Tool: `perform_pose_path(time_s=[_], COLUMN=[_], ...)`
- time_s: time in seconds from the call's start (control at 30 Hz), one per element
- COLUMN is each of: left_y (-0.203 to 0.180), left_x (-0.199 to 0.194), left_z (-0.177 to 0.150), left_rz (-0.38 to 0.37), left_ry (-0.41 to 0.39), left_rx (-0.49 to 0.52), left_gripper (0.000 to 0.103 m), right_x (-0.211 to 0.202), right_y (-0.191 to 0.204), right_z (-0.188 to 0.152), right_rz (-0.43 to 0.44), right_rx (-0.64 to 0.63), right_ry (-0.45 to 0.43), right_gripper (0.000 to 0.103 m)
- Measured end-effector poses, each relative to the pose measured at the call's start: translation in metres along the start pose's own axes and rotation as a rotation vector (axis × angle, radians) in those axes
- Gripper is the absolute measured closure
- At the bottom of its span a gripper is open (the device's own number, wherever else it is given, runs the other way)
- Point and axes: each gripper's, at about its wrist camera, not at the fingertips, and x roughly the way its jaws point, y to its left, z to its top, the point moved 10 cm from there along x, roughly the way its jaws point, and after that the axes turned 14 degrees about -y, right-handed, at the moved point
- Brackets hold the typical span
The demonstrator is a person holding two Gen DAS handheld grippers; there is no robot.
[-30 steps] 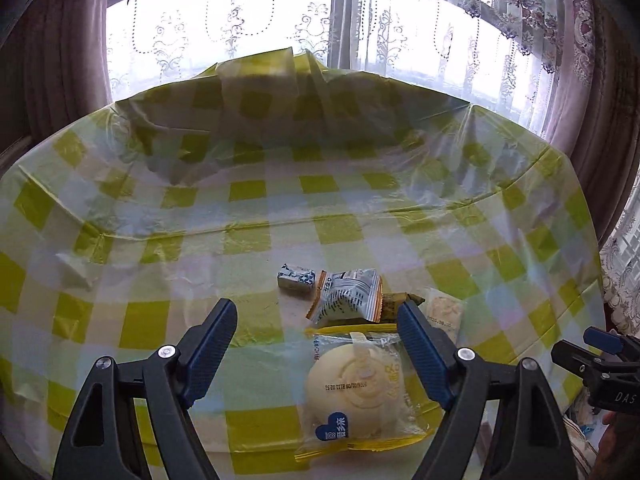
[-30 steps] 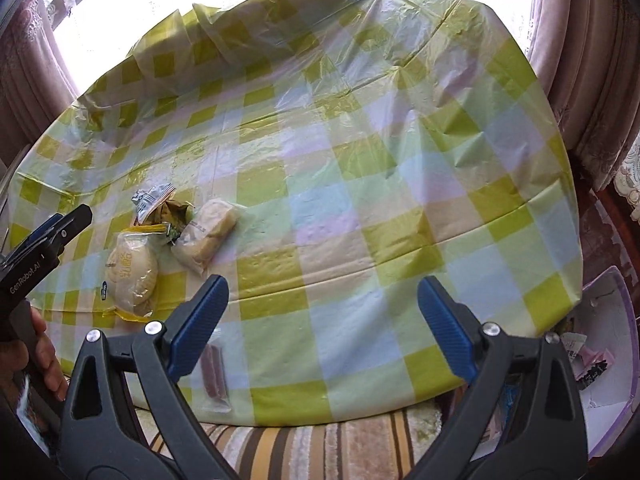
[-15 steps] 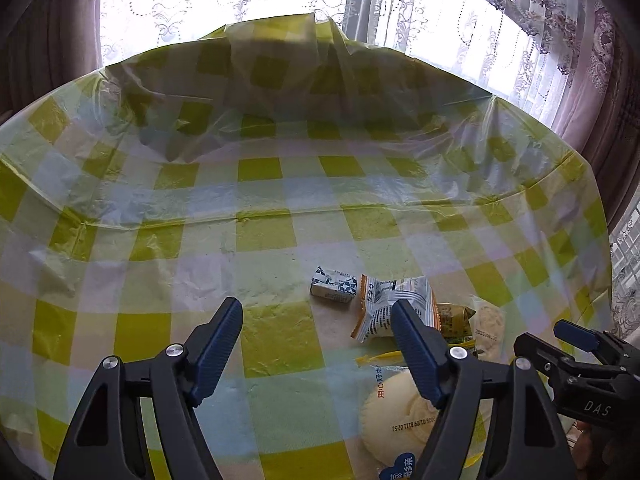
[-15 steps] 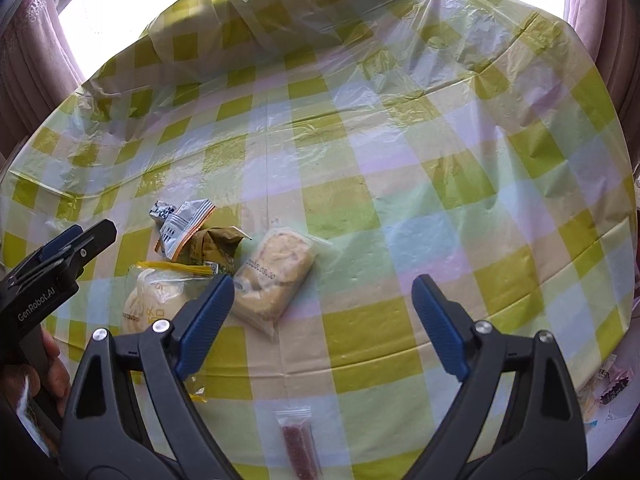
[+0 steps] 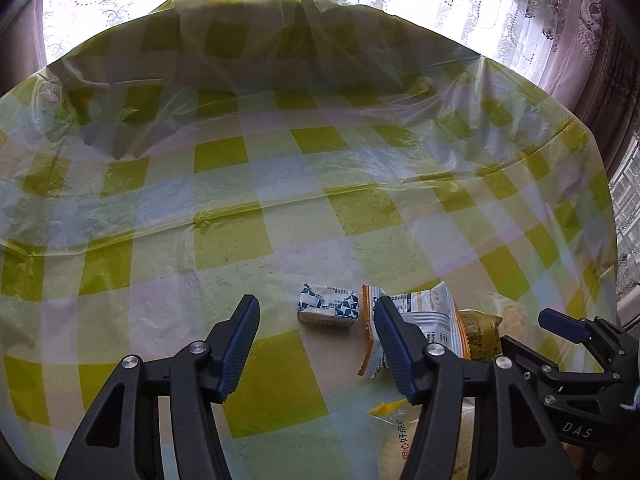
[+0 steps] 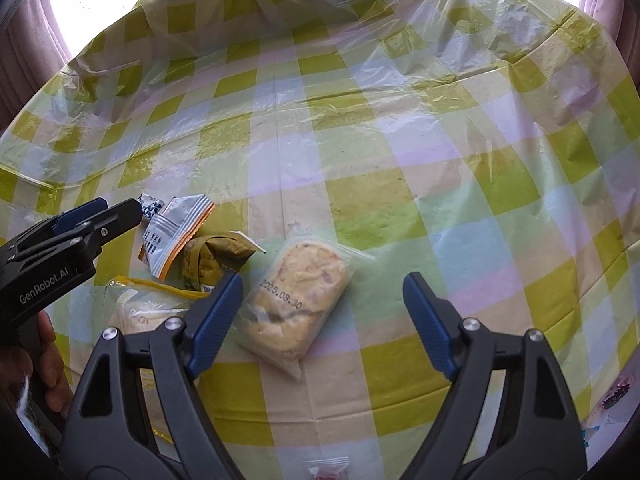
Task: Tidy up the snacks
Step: 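Grasp the small blue-white wrapped candy with the left tool while the right tool grasps the bread bag, then carry the blue-white candy and bread bag with both tools over the white box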
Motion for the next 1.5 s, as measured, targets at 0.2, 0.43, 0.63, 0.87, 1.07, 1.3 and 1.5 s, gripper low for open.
perform_pose_path(time_s=[0.2, 0.43, 0.63, 0.87, 1.07, 1.3, 1.5], left_y=[-0.004, 0.000, 0.009, 0.022, 0.029, 0.032, 0.028], left_x=[0.014, 0.019, 0.013, 0.002, -0.012, -0.025, -0.041], left_z=[-0.005, -0.009, -0.013, -0.020, -0.028, -0.037, -0.030], left_rz=[-0.028, -0.016, 0.020, 0.077, 0.096, 0.107, 0.117], left_ry=[0.035, 0.052, 0.044, 0.033, 0.023, 0.015, -0.022], left_rx=[0.043, 0.057, 0.031, -0.002, -0.040, -0.069, -0.067], left_gripper=[0.046, 0.067, 0.067, 0.067, 0.067, 0.067, 0.067], right_x=[0.004, 0.006, 0.004, -0.003, -0.008, -0.014, -0.017], right_y=[0.000, -0.013, -0.017, -0.023, -0.019, -0.025, -0.026], right_z=[0.000, -0.003, -0.005, -0.009, -0.010, -0.018, -0.016], right_rz=[-0.011, -0.033, -0.055, -0.068, -0.044, -0.041, -0.024], right_rx=[-0.038, -0.038, -0.062, -0.070, -0.085, -0.058, -0.045], right_ry=[-0.002, 0.011, 0.009, 0.009, 0.001, 0.020, 0.007], right_gripper=[0.021, 0.021, 0.025, 0.035, 0.055, 0.045, 0.064])
